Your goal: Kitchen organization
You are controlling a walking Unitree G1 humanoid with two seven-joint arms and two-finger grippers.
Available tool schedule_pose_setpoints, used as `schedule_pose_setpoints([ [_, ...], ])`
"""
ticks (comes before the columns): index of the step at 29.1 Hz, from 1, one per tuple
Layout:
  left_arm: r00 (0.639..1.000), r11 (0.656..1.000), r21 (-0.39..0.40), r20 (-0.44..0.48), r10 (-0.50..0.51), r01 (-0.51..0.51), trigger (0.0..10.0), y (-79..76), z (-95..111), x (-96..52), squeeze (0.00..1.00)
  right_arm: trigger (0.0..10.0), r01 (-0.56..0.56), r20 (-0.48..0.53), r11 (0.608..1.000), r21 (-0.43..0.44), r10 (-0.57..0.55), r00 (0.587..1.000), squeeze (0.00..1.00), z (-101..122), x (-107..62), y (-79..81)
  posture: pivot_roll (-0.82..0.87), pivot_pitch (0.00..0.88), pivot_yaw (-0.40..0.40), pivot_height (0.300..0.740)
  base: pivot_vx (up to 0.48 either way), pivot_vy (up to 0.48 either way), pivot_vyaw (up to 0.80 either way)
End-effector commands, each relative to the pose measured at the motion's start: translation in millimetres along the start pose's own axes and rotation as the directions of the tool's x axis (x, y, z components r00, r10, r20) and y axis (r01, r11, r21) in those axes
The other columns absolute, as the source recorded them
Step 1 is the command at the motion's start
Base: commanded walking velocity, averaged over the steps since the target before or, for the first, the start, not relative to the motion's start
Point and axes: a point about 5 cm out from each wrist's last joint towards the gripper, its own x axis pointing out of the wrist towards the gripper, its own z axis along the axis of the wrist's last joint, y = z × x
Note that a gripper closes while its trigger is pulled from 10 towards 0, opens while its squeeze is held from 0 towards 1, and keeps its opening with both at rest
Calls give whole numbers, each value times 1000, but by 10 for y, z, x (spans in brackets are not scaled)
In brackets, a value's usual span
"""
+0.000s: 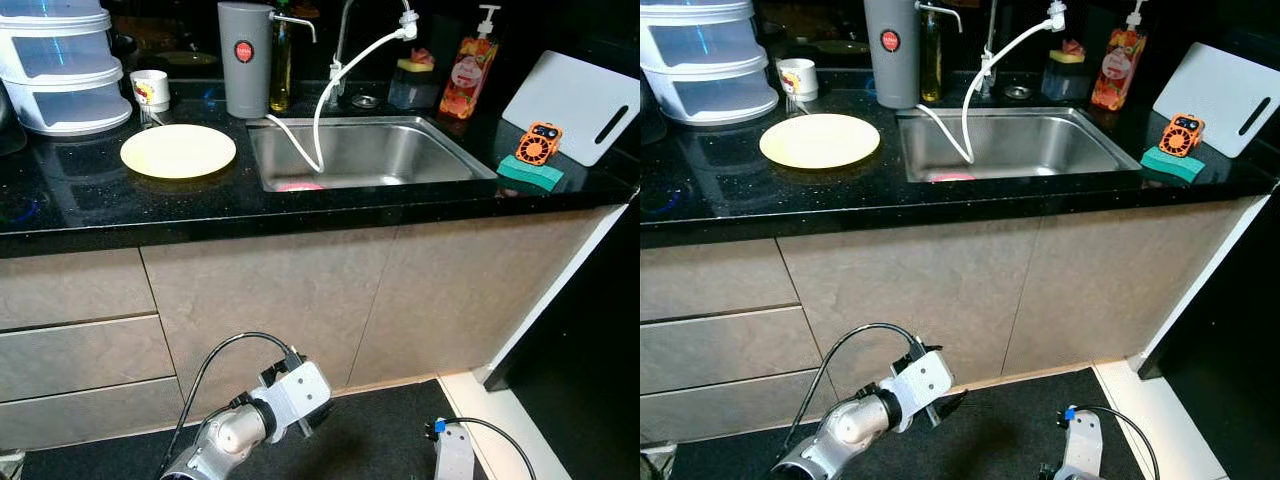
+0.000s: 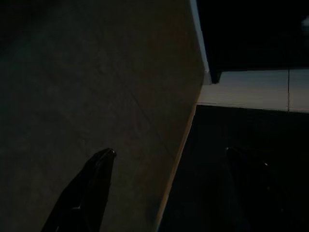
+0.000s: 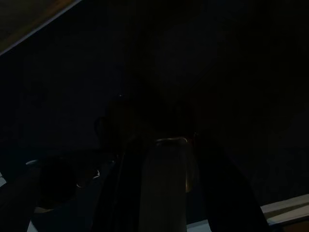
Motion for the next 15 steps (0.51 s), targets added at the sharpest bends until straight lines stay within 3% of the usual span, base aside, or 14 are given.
schedule_pose_setpoints([
  [1,999,997,73,-34,5,-2,10000,-74,-2,70,0,10000,19,-7,1000,9,-19,1000,0,-32,-6,-44,20,81,-57,740,0,0,0],
  [15,993,972,206,-26,118,-110,10000,-41,75,161,0,10000,13,-12,1000,0,-13,1000,0,-28,-7,-46,35,71,-73,740,0,0,0],
])
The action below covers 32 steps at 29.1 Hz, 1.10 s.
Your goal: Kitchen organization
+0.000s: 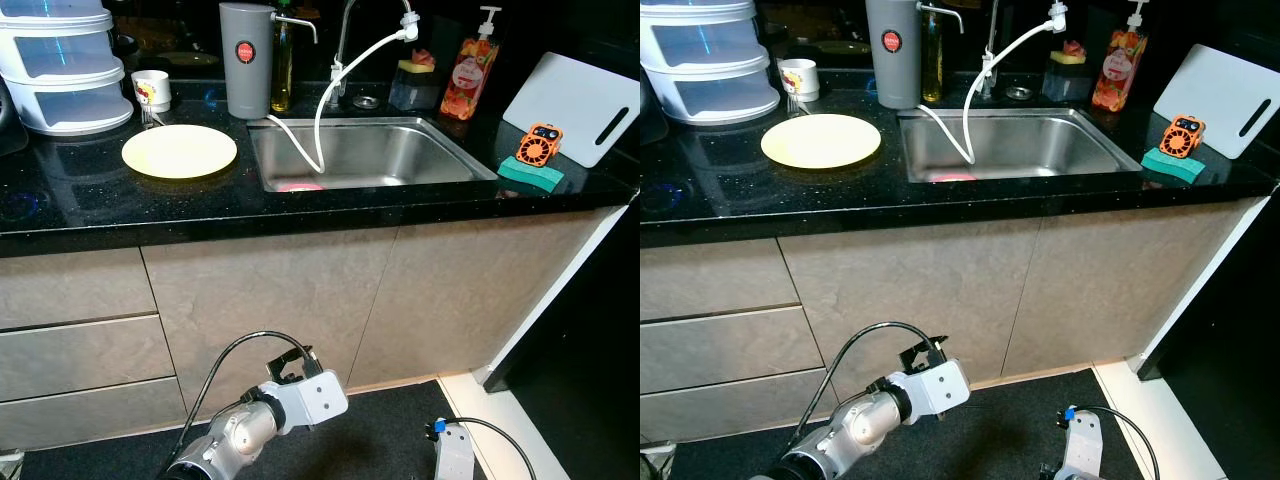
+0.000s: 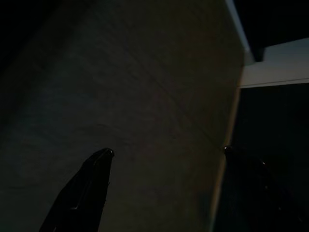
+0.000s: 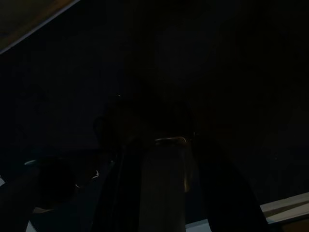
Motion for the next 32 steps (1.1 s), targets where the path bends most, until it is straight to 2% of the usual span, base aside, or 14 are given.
schedule_pose_setpoints([
  [1,1000,1000,13,-7,-6,6,10000,-76,25,39,0,10000,9,-10,1000,0,-9,1000,0,-27,-7,-43,35,71,-73,740,0,0,0],
  [6,995,986,162,-85,51,-36,10000,-39,-29,62,0,10000,0,-9,1000,-1,0,1000,0,-33,-7,-40,34,73,-77,740,0,0,0],
  [10,959,993,-23,-263,110,-120,10000,119,-399,-185,0,10000,0,-8,1000,7,0,1000,0,-39,-5,-34,30,76,-75,740,0,0,0],
  [11,921,959,-177,-362,144,-220,10000,137,-517,-236,0,10000,1,-9,1000,5,-1,1000,0,-38,-5,-33,37,75,-76,740,0,0,0],
  [12,856,815,-432,-497,142,-386,10000,122,-675,-315,0,10000,4,-11,1000,7,-4,1000,0,-42,-3,-29,34,72,-72,740,0,0,0],
  [13,837,723,-529,-533,124,-444,10000,111,-725,-342,0,10000,7,-12,1000,8,-7,1000,0,-45,-3,-27,33,71,-71,740,0,0,0],
  [17,777,472,-665,-625,72,-578,10000,82,-846,-407,0,10000,3,-1,995,103,-3,1000,0,-70,6,5,24,67,-68,740,0,0,0],
  [19,727,513,-599,-682,74,-615,10000,80,-913,-465,0,10000,-28,-1,982,187,29,1000,0,-98,12,47,20,61,-66,740,0,0,0],
  [20,602,529,-529,-797,-42,-664,10000,-22,-1064,-617,0,10000,-50,-3,975,215,52,999,0,-112,15,74,15,60,-66,740,0,0,0],
  [21,559,525,-515,-824,-88,-677,10000,-70,-1108,-678,0,10000,-59,-4,975,215,61,998,0,-115,15,81,15,59,-67,740,0,0,0],
  [24,510,533,-435,-860,-6,-726,9412,-56,-1213,-830,0,10000,-80,-11,974,211,85,996,0,-125,15,100,19,53,-71,740,0,0,0],
  [26,487,457,-447,-873,-33,-769,9373,-82,-1253,-890,0,10000,-87,-13,977,193,91,996,0,-125,15,102,19,52,-74,740,0,0,0],
  [29,412,263,-429,-903,-118,-864,10000,-148,-1327,-1013,0,10000,-116,-14,977,181,121,993,0,-126,14,120,21,48,-76,740,0,0,0],
  [32,381,282,-403,-915,-132,-871,10000,-158,-1376,-1096,0,10000,-112,-26,989,98,115,993,0,-110,10,103,21,47,-77,740,0,0,0],
])
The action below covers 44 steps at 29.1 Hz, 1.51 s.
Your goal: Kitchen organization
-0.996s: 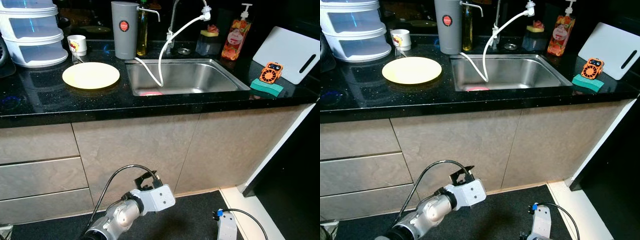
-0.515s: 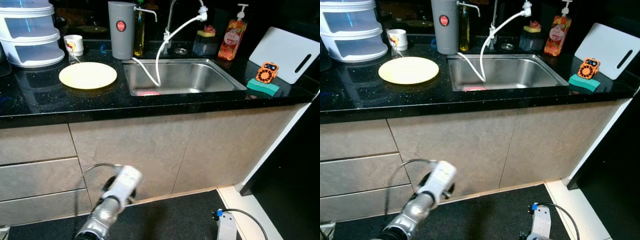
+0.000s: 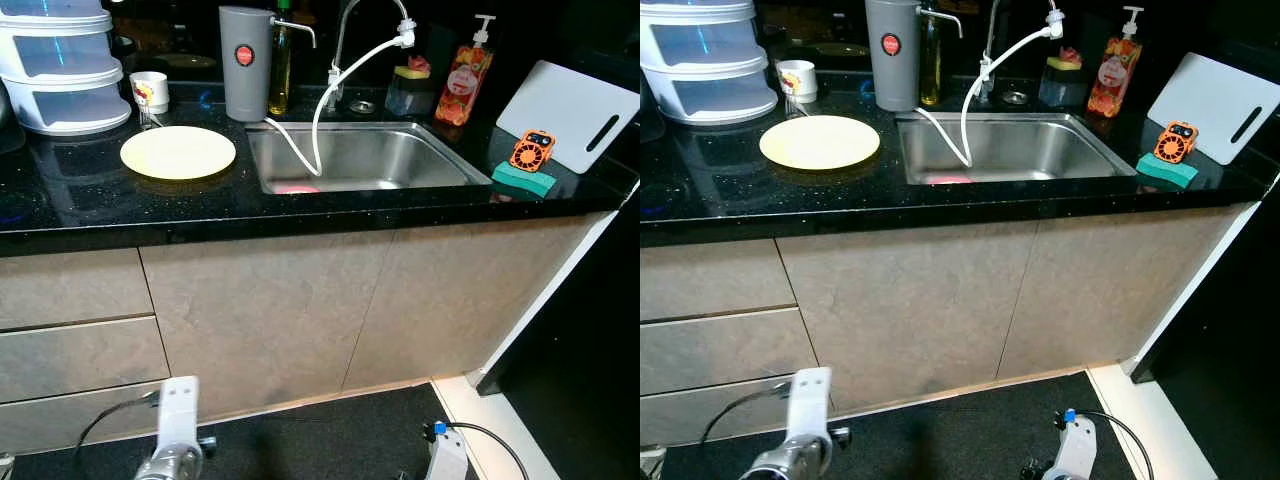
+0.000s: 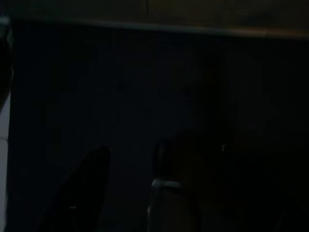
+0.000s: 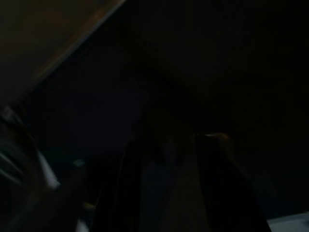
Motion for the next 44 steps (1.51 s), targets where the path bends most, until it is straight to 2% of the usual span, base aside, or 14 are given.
schedule_pose_setpoints([
  [1,999,1000,3,-38,19,-19,10000,83,-90,12,0,10000,15,-20,999,-40,-16,1000,0,-27,-12,-51,21,47,-77,740,0,0,0],
  [3,999,999,25,-8,31,-31,10000,107,-75,14,0,10000,19,-11,998,-56,-20,1000,0,-15,-13,-55,21,47,-77,740,0,0,0],
  [4,996,986,152,65,62,-71,10000,144,-26,14,0,10000,34,16,994,-103,-33,999,0,21,-16,-66,22,52,-77,740,0,0,0],
  [6,990,963,243,99,96,-118,10000,169,-15,12,0,10000,36,23,993,-110,-34,999,0,31,-17,-66,22,52,-77,740,0,0,0],
  [7,990,965,234,107,97,-120,10000,167,-20,11,0,10000,34,31,994,-105,-31,999,0,36,-16,-64,22,52,-77,740,0,0,0],
  [8,984,993,114,179,-6,-15,10000,91,36,-3,0,10000,44,55,987,-156,-36,998,0,73,-20,-68,20,57,-76,740,0,0,0],
  [12,971,998,58,239,22,-36,10000,140,122,-14,0,10000,84,77,955,-283,-64,995,0,138,-30,-87,19,62,-74,740,0,0,0],
  [14,970,998,52,243,22,-35,10000,145,130,-15,0,10000,91,84,949,-302,-69,994,0,151,-32,-88,19,62,-74,740,0,0,0],
  [16,923,990,141,377,-83,31,10000,73,201,-66,0,10000,137,141,915,-379,-89,986,0,220,-41,-91,20,69,-71,740,0,0,0],
  [18,899,986,145,414,-141,88,10000,26,203,-93,0,10000,163,178,905,-393,-99,979,0,251,-47,-92,20,69,-71,740,0,0,0],
  [23,915,971,160,335,-224,179,10000,-7,6,-71,0,10000,142,196,930,-339,-78,978,0,244,-45,-77,27,72,-72,740,0,0,0],
  [25,925,970,64,295,-241,233,10000,-31,-67,-62,0,10000,129,169,938,-322,-77,983,0,217,-39,-76,29,75,-72,740,0,0,0],
  [30,918,969,167,323,-228,181,10000,-27,-79,-74,0,10000,149,163,937,-315,-102,981,0,204,-37,-90,31,78,-75,740,0,0,0],
  [44,924,967,157,299,-238,199,10000,-43,-154,-68,0,10000,203,221,922,-330,-133,966,0,250,-47,-96,29,79,-72,740,0,0,0],
])
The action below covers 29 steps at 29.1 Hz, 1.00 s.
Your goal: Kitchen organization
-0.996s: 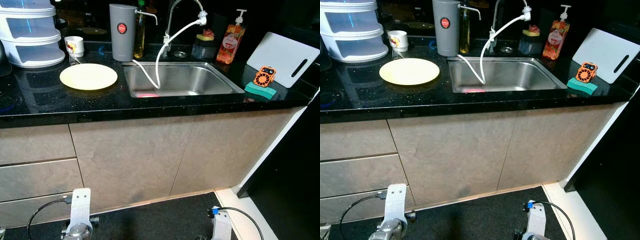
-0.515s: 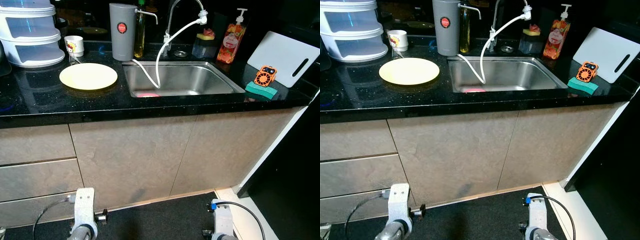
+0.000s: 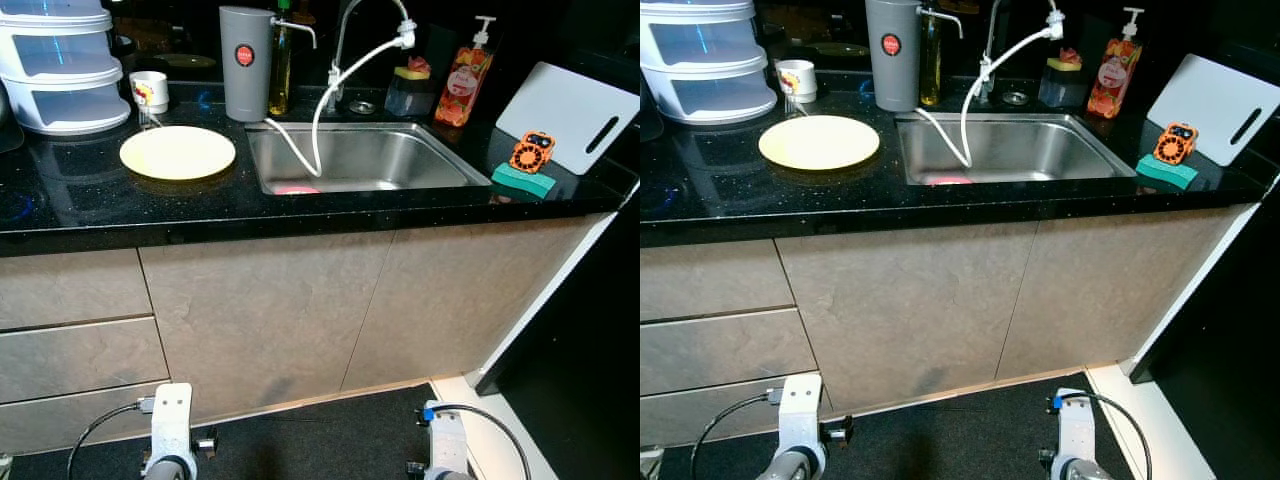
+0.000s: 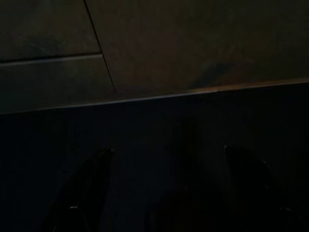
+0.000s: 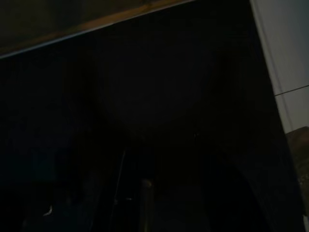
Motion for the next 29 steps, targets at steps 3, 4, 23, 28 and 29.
schedule_pose_setpoints([
  [3,999,999,37,-38,20,-19,10000,-13,-100,-22,0,10000,-2,6,992,123,1,1000,0,-62,-8,6,28,80,-70,740,0,0,0],
  [4,999,1000,15,-37,6,-5,10000,-22,-102,-23,0,10000,-5,-1,992,128,5,1000,0,-68,-8,10,28,80,-70,740,0,0,0],
  [23,998,998,54,-36,46,-44,10000,99,-30,4,0,10000,53,26,998,27,-53,998,0,-29,-10,-30,30,81,-63,740,0,0,0],
  [28,999,994,102,-18,40,-38,10000,101,1,10,0,10000,54,33,997,56,-56,998,0,-31,-10,-26,30,80,-64,740,0,0,0],
  [29,999,995,90,-12,39,-38,10000,105,15,13,0,10000,57,38,998,41,-59,998,0,-24,-11,-28,30,79,-63,740,0,0,0],
])
